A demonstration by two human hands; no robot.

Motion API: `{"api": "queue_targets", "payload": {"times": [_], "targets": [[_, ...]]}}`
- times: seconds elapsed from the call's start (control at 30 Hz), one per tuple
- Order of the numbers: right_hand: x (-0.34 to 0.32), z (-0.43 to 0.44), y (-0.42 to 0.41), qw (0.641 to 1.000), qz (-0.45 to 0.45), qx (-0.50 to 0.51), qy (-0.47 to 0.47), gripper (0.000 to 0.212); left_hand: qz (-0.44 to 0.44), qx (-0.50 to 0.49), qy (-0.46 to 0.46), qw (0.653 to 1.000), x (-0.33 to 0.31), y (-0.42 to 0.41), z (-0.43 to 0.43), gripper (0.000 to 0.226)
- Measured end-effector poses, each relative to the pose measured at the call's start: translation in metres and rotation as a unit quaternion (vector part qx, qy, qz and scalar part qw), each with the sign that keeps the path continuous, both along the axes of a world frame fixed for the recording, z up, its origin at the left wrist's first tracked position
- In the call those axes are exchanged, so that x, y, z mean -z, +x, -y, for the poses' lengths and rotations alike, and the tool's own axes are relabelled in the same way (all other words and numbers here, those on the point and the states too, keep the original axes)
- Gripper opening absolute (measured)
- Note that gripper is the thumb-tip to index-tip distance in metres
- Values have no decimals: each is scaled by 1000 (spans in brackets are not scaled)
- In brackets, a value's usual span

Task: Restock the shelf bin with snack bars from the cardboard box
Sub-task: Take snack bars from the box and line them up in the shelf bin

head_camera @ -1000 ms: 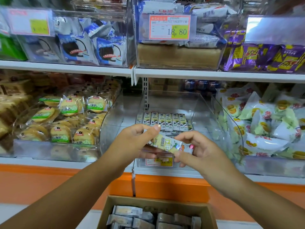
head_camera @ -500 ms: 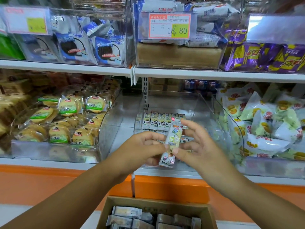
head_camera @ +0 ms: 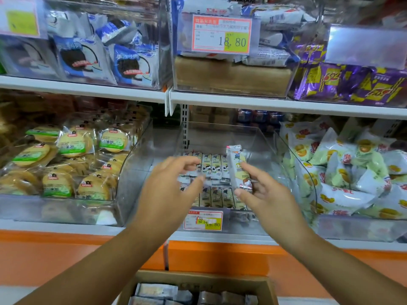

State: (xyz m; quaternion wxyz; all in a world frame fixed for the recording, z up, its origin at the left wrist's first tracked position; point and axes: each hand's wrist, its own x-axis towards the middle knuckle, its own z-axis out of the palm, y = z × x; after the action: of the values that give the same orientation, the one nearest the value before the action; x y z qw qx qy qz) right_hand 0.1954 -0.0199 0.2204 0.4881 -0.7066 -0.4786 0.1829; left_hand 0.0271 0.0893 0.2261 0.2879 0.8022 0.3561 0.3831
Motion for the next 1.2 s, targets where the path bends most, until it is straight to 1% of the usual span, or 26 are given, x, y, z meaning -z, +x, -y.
{"api": "queue_targets", "payload": {"times": [0.03,0.07,0.13,0.2,0.27,0.33,0.4,0.5,0.57,0.67,0.77,0.93,1.0,1.1,1.13,1.17,1.2], "targets": [[-3,-6,10,1000,16,18,-19,56,-10,-25,52,998,2,-3,-7,36],[-5,-12,20,998,30,40,-40,56,-7,-39,61,997,4,-6,-14,41],[-4,-25,36,993,28,80,-76,55,0,-55,15,998,14,-11,-27,48],[2,-40,45,990,26,98,-98,53,-14,-40,-51,998,26,-14,-34,51],[11,-55,52,986,30,113,-121,51,-16,5,-89,996,37,-16,-36,43],[18,-67,59,979,22,140,-144,49,3,38,-106,994,39,-18,-37,41],[23,-78,67,971,25,168,-169,48,8,52,-112,992,40,-17,-41,45],[31,-95,76,960,39,185,-207,52,23,61,-120,991,46,-16,-47,50],[35,-102,78,954,27,183,-234,56,29,67,-135,988,52,-16,-50,51],[40,-107,81,953,33,165,-253,50,32,61,-155,986,59,-17,-52,56],[39,-107,82,956,20,159,-246,50,39,77,-150,985,61,-17,-52,54],[36,-108,75,949,-40,183,-254,57,40,75,-142,986,56,-16,-50,49],[30,-104,69,952,-36,176,-250,59,22,89,-136,986,55,-18,-52,50],[17,-86,56,957,-7,158,-244,59,-8,127,-189,974,52,-29,-56,59],[13,-75,49,963,19,146,-225,56,-28,125,-200,971,52,-36,-53,58],[10,-62,42,973,47,138,-179,53,-47,117,-194,973,52,-45,-47,53],[8,-46,32,983,65,135,-102,49,-59,103,-172,978,53,-53,-41,47]]}}
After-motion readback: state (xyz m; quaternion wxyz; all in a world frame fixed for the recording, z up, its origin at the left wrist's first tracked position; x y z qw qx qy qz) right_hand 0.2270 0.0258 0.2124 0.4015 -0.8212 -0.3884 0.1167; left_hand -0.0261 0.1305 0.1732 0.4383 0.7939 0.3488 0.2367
